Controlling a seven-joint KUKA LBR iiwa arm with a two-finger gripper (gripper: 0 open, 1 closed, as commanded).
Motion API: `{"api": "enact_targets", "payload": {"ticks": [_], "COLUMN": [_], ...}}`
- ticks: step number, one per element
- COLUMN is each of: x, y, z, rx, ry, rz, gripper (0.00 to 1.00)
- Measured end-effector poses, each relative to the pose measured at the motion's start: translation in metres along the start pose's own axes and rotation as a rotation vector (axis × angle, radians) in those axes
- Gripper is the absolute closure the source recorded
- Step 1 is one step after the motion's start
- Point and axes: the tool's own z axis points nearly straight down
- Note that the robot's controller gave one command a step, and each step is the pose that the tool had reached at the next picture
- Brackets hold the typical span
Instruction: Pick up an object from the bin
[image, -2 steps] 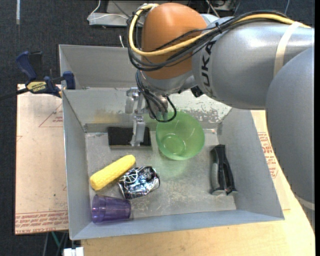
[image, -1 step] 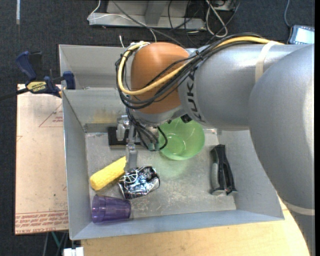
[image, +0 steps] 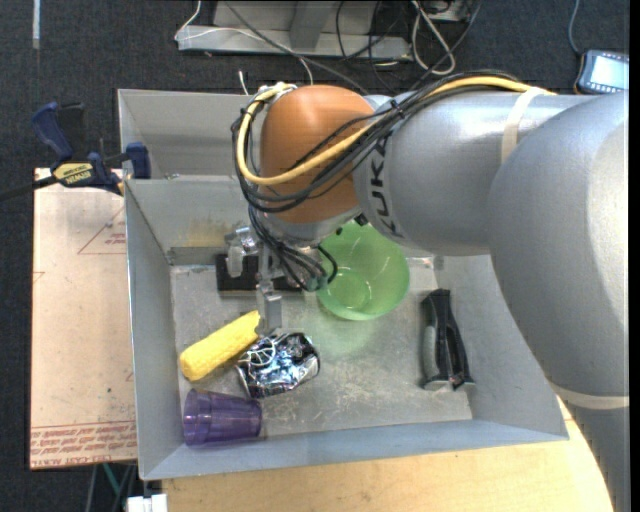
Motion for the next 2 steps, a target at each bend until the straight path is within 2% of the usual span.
{"api": "enact_targets", "payload": {"ticks": [1,2], "x": [0.006,0.002], "y": [0.021,-0.002], "z": [0.072,0.089], "rx": [-0.003,0.000], "ry": [0.004,-0.007], "rz": [-0.338,-0.439], "gripper": [0.00,1.00]}}
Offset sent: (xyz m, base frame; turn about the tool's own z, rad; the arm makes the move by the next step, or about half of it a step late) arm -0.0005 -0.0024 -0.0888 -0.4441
